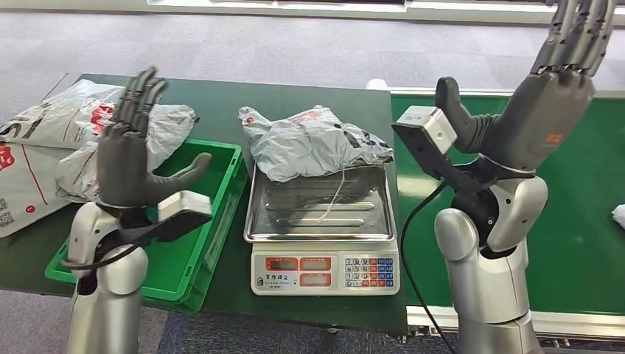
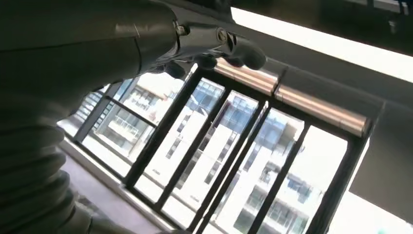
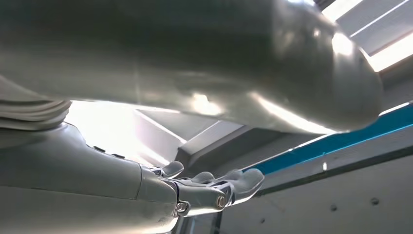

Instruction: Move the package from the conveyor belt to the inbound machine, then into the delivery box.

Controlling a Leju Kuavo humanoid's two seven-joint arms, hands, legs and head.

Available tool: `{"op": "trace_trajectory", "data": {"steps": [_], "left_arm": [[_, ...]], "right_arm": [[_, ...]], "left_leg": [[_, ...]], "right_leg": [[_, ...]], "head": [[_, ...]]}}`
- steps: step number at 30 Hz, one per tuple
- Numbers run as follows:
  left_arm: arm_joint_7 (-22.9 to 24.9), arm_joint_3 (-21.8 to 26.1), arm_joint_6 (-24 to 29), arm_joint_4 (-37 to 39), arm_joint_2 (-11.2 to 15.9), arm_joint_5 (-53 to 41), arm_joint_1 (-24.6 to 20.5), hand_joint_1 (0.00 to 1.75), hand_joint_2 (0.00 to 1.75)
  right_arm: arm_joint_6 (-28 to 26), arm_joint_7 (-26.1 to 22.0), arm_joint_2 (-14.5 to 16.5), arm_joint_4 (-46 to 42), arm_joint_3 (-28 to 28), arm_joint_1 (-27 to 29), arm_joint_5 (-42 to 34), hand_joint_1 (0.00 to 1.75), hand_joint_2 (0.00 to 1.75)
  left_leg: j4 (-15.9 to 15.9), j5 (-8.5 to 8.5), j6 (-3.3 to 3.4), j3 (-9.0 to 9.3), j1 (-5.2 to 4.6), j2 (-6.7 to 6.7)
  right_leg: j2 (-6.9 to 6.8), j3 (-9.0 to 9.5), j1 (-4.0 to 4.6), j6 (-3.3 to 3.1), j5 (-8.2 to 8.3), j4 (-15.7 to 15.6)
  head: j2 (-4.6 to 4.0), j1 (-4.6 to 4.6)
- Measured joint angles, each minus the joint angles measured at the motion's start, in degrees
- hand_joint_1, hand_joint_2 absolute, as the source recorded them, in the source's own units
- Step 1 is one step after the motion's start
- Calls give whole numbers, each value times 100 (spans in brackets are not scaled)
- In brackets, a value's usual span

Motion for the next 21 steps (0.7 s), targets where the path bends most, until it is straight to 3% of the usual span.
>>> {"op": "trace_trajectory", "data": {"steps": [5,9,15,21], "left_arm": [[698,-728,-52,1446,205,-1554,-994,0,175],[774,-1124,-141,2417,269,-1912,-1528,0,175],[808,-1925,20,4577,348,-2336,-2468,0,175],[811,-2246,150,5744,349,-2320,-2826,0,175]], "right_arm": [[117,-61,146,79,0,-125,-36,0,0],[189,-89,248,179,0,-164,-57,0,0],[146,-101,433,441,2,-218,-58,0,0],[164,-69,464,545,2,-259,-39,0,0]], "left_leg": [[0,11,-10,-2,0,6],[0,11,-10,-2,0,6],[0,13,-12,-2,0,12],[-1,13,-13,-5,0,14]], "right_leg": [[14,-5,0,-1,16,2],[19,-7,1,-1,17,2],[24,-9,3,-6,21,5],[29,-11,3,-7,21,6]], "head": [[0,1],[0,2],[0,1],[0,1]]}}
